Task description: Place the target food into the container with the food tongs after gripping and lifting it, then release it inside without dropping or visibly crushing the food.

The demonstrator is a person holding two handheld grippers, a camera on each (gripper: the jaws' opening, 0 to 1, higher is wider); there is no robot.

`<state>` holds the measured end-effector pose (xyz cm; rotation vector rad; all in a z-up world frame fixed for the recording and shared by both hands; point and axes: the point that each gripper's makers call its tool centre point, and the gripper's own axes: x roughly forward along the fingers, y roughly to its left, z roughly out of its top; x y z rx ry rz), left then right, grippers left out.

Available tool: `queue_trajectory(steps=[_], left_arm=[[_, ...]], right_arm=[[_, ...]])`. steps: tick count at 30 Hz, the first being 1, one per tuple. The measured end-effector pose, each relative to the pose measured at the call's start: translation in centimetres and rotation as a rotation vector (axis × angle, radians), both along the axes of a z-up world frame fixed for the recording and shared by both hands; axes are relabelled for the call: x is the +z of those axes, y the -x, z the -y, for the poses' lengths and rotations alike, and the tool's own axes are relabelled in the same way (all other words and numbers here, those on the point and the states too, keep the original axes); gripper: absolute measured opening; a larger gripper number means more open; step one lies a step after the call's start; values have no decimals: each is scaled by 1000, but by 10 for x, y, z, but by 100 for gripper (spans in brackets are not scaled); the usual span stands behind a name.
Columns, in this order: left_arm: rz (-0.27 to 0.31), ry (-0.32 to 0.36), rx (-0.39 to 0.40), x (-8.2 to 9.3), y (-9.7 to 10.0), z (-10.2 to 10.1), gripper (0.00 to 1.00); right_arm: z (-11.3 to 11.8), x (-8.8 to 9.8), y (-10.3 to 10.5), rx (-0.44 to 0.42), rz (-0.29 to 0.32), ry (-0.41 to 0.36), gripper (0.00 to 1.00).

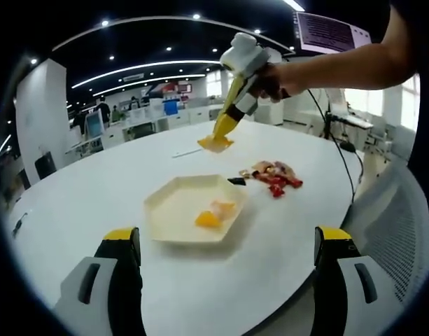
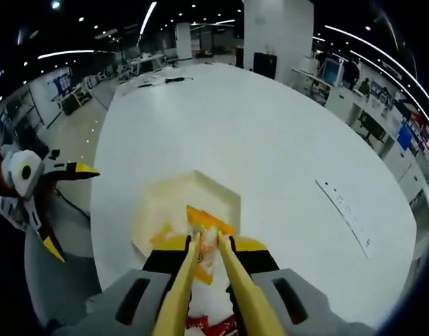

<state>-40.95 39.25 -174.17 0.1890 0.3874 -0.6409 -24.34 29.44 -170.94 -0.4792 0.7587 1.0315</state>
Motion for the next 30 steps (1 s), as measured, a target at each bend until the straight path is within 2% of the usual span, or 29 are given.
queue_trajectory(steps=[21, 30], left_arm=[[1, -2, 8, 0, -1, -2, 99], [3, -3, 10, 0, -1, -2, 99]], right_arm=[[-61, 10, 2, 104, -12, 7, 19], [-76, 16, -3, 125, 0, 10, 19]])
